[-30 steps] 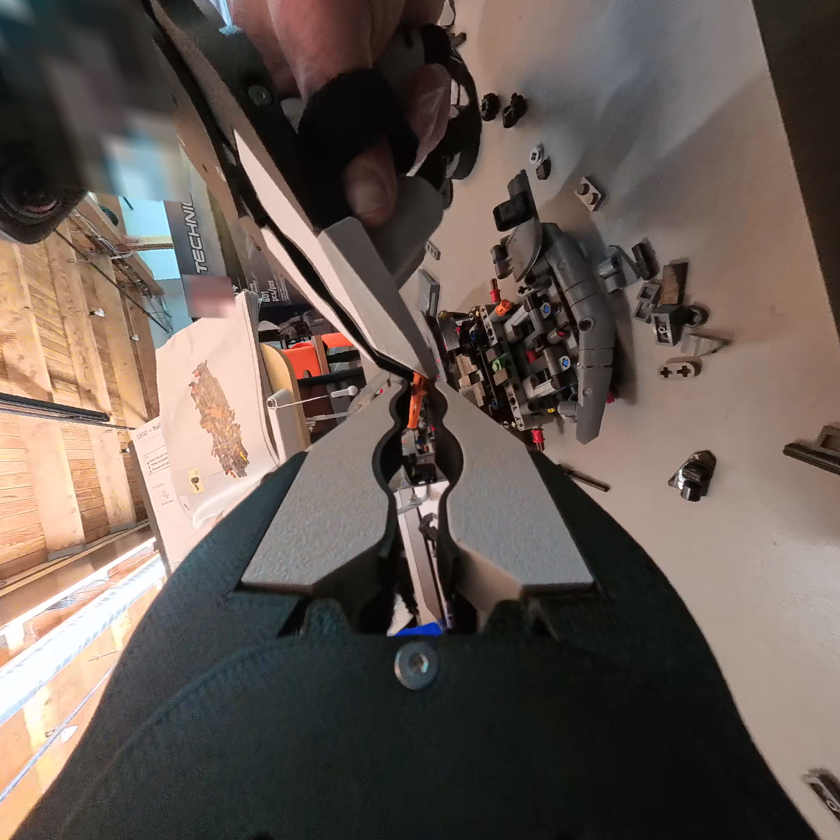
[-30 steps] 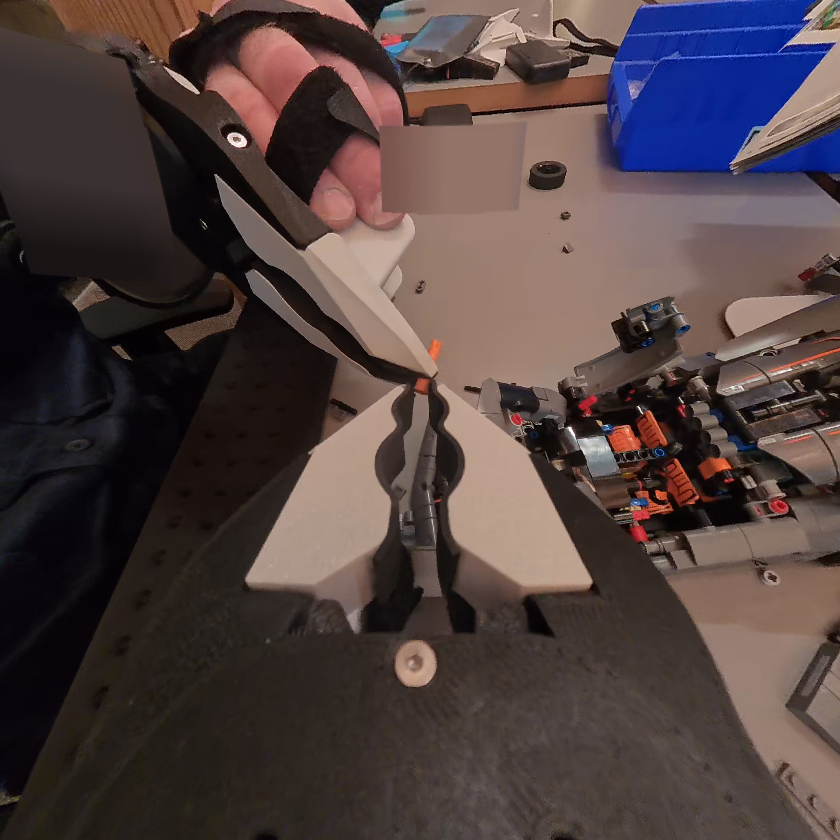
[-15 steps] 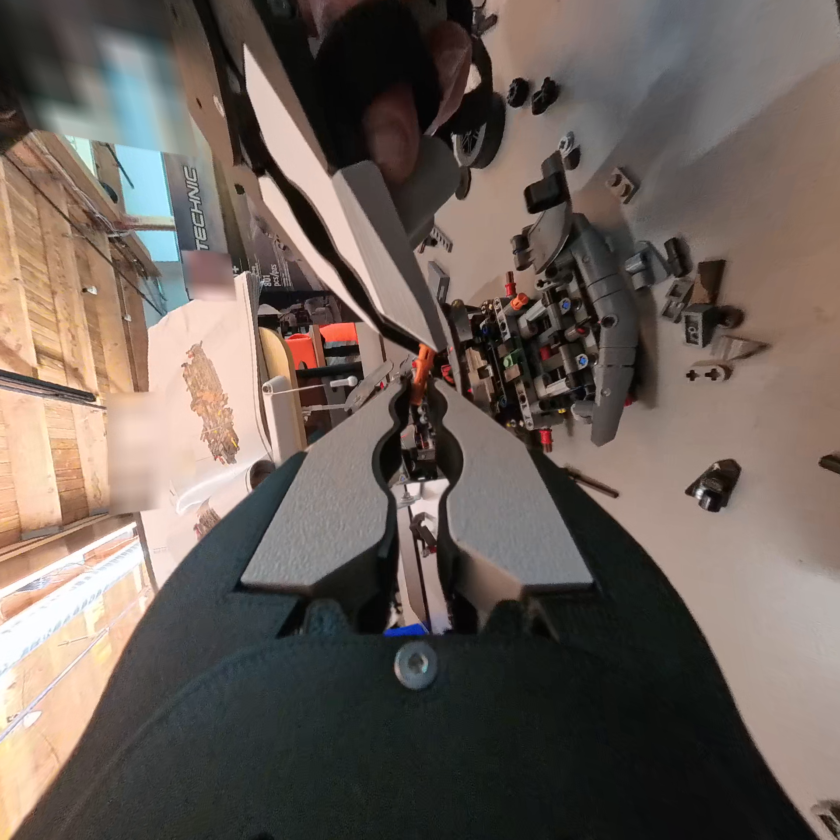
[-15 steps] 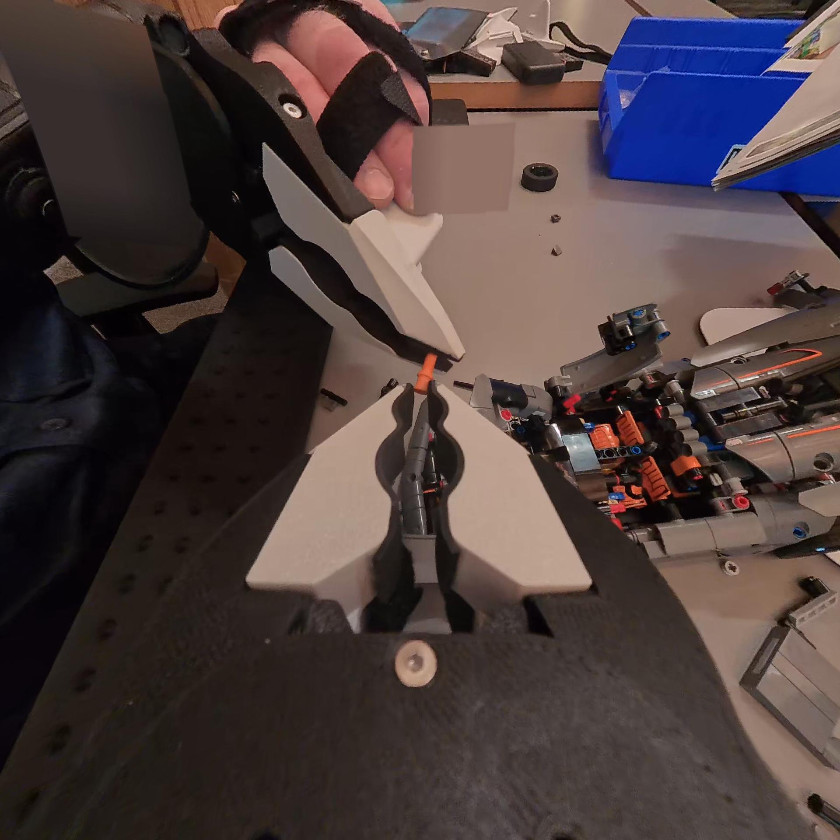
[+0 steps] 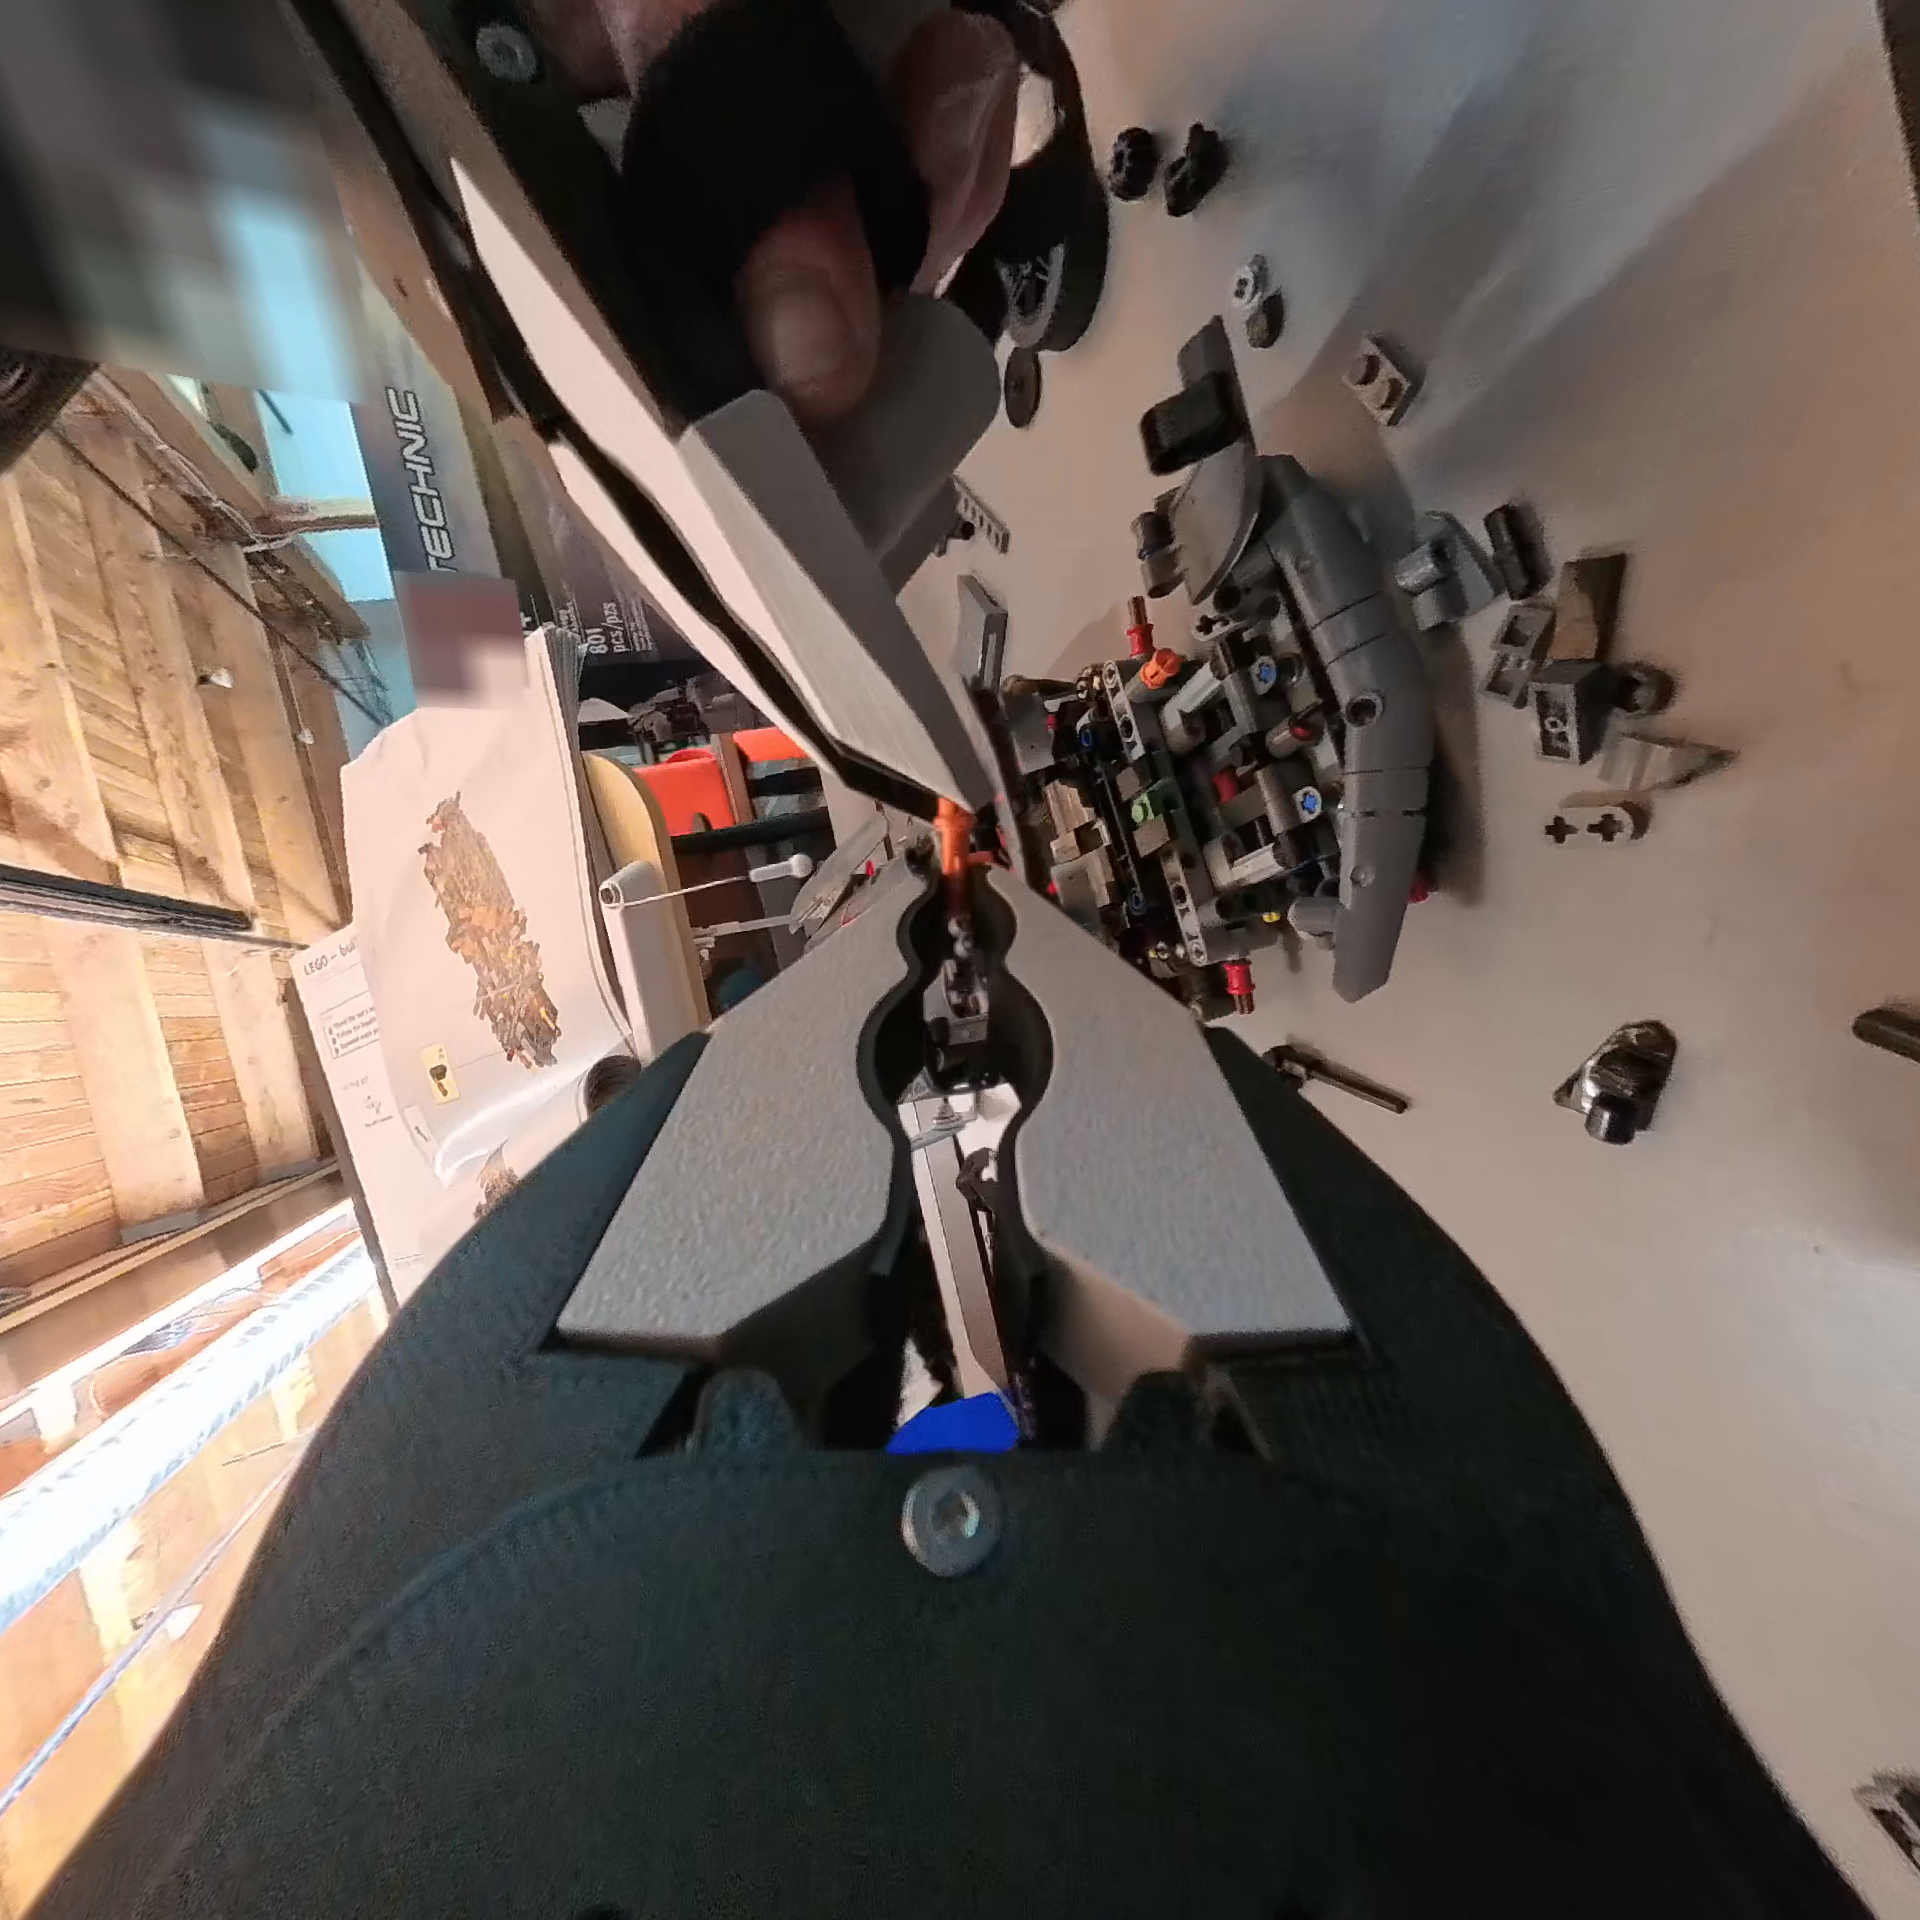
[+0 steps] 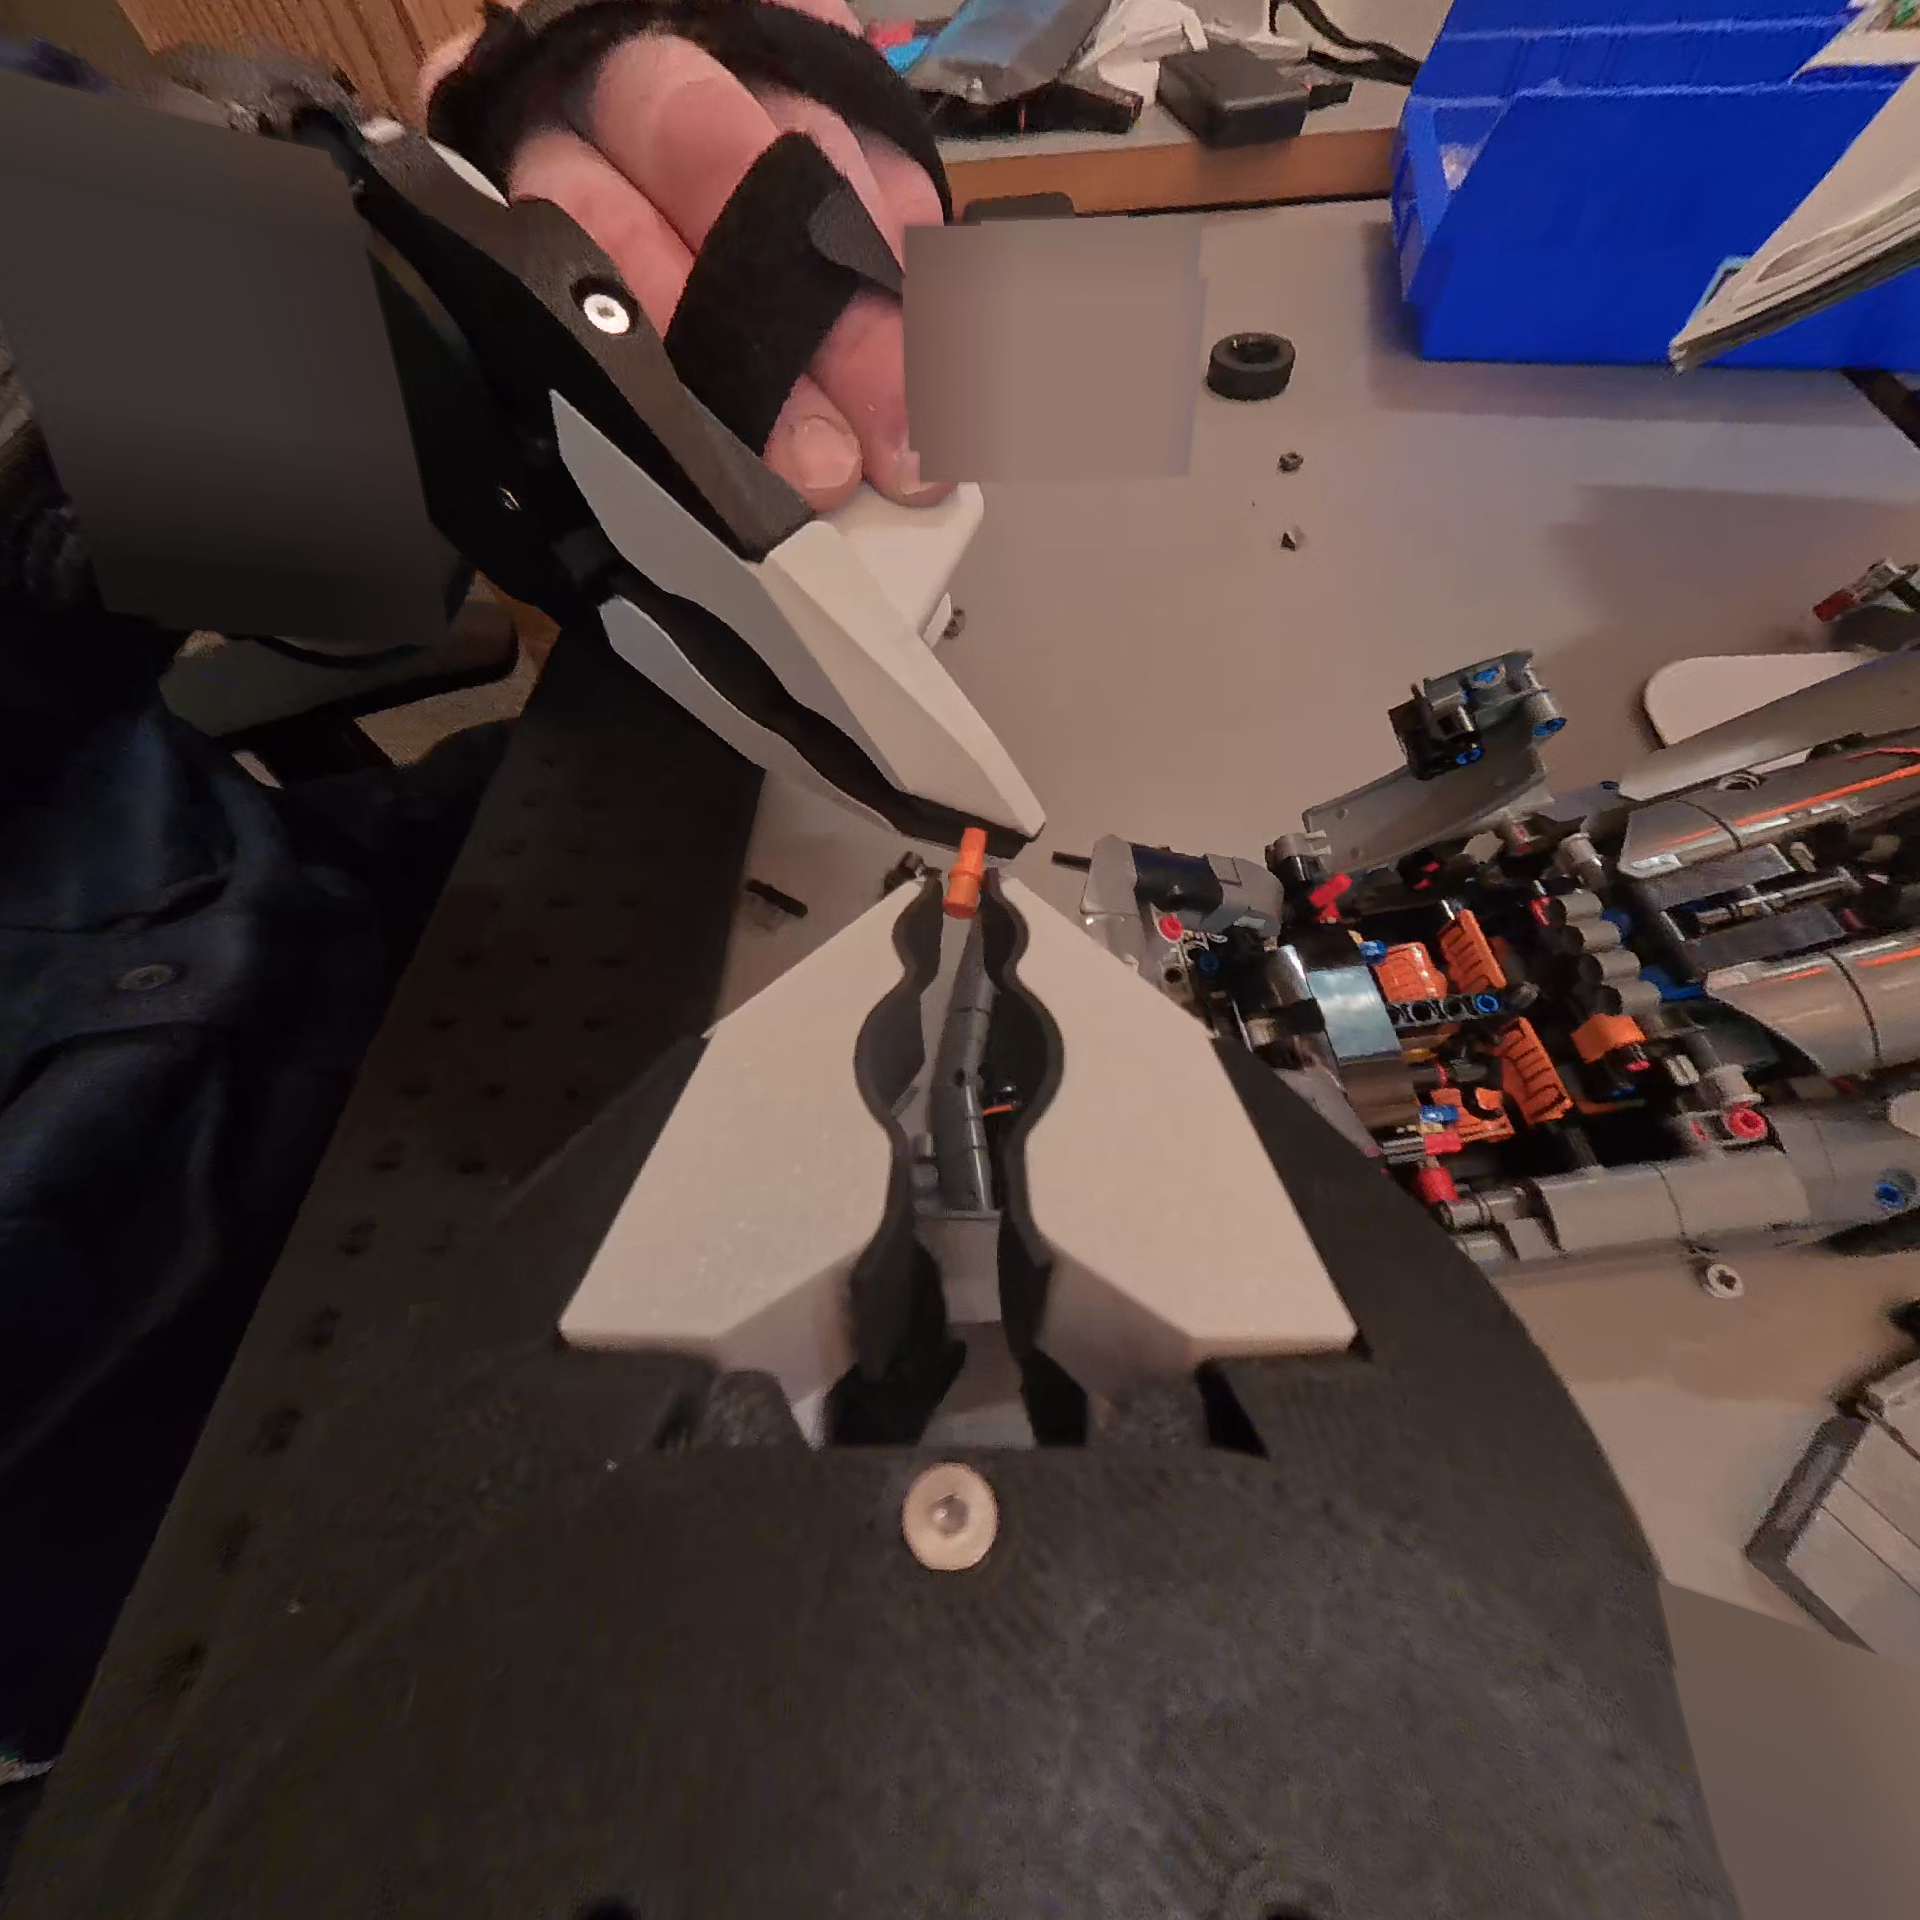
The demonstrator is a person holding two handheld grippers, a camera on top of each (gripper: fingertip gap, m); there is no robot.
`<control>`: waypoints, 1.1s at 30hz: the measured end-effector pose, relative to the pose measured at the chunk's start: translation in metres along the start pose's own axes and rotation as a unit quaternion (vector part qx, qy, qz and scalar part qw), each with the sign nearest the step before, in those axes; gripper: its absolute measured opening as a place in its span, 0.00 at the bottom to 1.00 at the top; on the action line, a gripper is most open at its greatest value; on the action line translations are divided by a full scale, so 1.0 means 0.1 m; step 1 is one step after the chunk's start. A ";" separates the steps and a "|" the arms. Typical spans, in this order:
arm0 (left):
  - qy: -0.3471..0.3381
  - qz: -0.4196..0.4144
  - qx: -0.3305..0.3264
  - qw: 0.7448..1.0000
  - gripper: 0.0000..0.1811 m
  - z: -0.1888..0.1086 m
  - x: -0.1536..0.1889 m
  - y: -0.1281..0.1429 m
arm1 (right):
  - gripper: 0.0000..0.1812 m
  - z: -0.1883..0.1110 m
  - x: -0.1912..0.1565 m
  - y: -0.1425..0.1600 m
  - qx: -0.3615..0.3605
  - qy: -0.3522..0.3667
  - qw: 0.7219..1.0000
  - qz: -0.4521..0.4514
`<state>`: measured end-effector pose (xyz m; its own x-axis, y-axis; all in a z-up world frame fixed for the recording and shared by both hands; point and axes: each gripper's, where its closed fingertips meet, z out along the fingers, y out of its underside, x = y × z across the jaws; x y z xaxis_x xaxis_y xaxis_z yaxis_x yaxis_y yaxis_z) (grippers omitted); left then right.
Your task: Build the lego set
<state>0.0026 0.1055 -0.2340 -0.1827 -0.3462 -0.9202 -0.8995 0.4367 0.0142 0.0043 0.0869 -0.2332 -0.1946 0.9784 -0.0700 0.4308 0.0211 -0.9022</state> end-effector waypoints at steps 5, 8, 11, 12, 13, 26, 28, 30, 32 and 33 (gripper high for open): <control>0.010 -0.018 0.014 1.000 0.01 0.01 0.01 -0.01 | 0.02 -0.03 0.03 0.03 -0.016 0.011 1.000 -0.008; 0.013 -0.038 0.007 0.999 0.01 0.01 -0.02 0.08 | 0.02 -0.10 0.08 0.01 -0.006 0.019 1.000 -0.004; 0.020 -0.065 0.015 0.998 0.03 0.00 -0.02 0.11 | 0.02 -0.14 0.11 -0.01 0.001 0.026 1.000 -0.001; 0.017 -0.067 0.014 0.998 0.04 0.01 -0.03 0.11 | 0.02 -0.15 0.12 -0.02 0.002 0.027 1.000 -0.001; 0.019 -0.069 0.015 0.997 0.05 0.01 -0.02 0.11 | 0.02 -0.15 0.12 -0.02 0.004 0.028 1.000 0.000; -0.032 -0.065 0.029 0.997 0.00 0.03 -0.14 -0.02 | 0.03 -0.16 0.06 -0.08 0.024 0.004 1.000 0.009; -0.033 -0.081 0.042 0.995 0.00 0.02 -0.16 -0.03 | 0.03 -0.19 0.05 -0.12 0.036 -0.002 0.999 0.009; -0.027 -0.097 0.058 0.993 0.00 0.02 -0.15 -0.05 | 0.04 -0.20 0.04 -0.12 0.039 -0.003 0.999 0.000; -0.022 -0.108 0.066 0.992 0.00 0.02 -0.14 -0.05 | 0.04 -0.20 0.03 -0.11 0.035 -0.002 0.999 -0.011; -0.023 -0.113 0.070 0.991 0.00 0.02 -0.14 -0.06 | 0.04 -0.20 0.02 -0.10 0.031 -0.002 0.999 -0.015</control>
<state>0.0109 0.1095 -0.2216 0.0377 -0.4122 -0.9103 -0.8510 0.4642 -0.2454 0.0168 0.0928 -0.2157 -0.2108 0.9765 -0.0439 0.3686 0.0378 -0.9288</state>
